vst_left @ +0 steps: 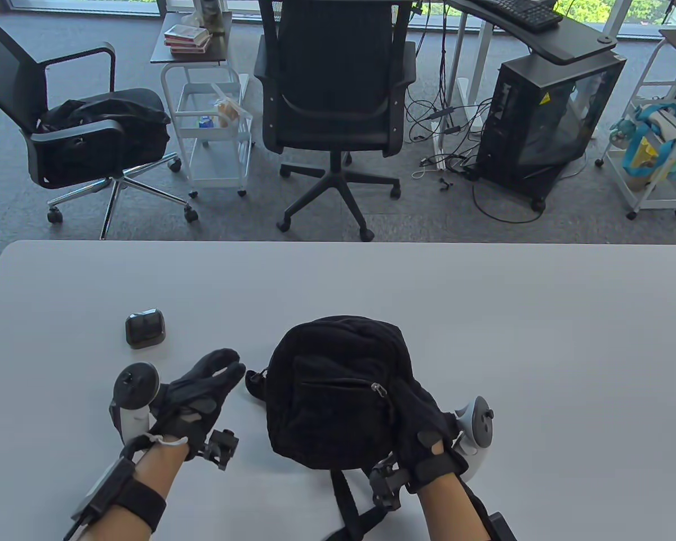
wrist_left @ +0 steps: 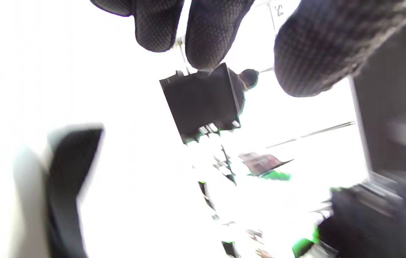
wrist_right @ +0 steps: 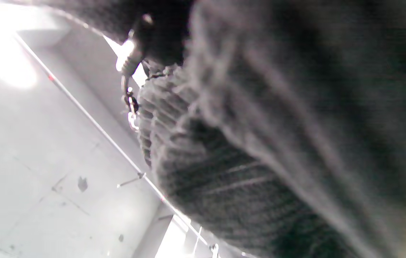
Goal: Put medicine box into the backpack's small front pocket
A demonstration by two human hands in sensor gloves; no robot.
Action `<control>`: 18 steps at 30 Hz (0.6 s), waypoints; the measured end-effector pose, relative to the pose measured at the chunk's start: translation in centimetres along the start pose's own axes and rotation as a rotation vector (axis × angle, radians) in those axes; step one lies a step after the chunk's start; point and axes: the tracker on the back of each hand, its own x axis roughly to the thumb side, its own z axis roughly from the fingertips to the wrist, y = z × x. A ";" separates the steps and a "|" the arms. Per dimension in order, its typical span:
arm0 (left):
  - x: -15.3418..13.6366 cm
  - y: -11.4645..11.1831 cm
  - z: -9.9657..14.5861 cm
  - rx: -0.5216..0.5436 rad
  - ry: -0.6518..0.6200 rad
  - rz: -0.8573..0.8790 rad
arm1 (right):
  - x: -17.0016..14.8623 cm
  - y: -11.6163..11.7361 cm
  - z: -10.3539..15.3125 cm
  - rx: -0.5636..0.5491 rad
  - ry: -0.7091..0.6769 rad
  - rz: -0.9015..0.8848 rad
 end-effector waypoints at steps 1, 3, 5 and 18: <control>-0.1 0.7 -0.9 0.033 0.015 -0.156 | 0.1 -0.1 0.0 -0.006 -0.006 0.007; -0.4 1.7 -2.3 0.078 0.050 -0.308 | 0.2 -0.3 0.0 -0.014 -0.005 0.012; -1.0 2.5 -4.2 0.132 0.105 -0.404 | 0.3 -0.3 0.0 -0.013 -0.010 0.018; -5.6 5.3 -11.3 0.174 0.502 -0.679 | 0.6 1.4 0.2 0.075 -0.009 0.052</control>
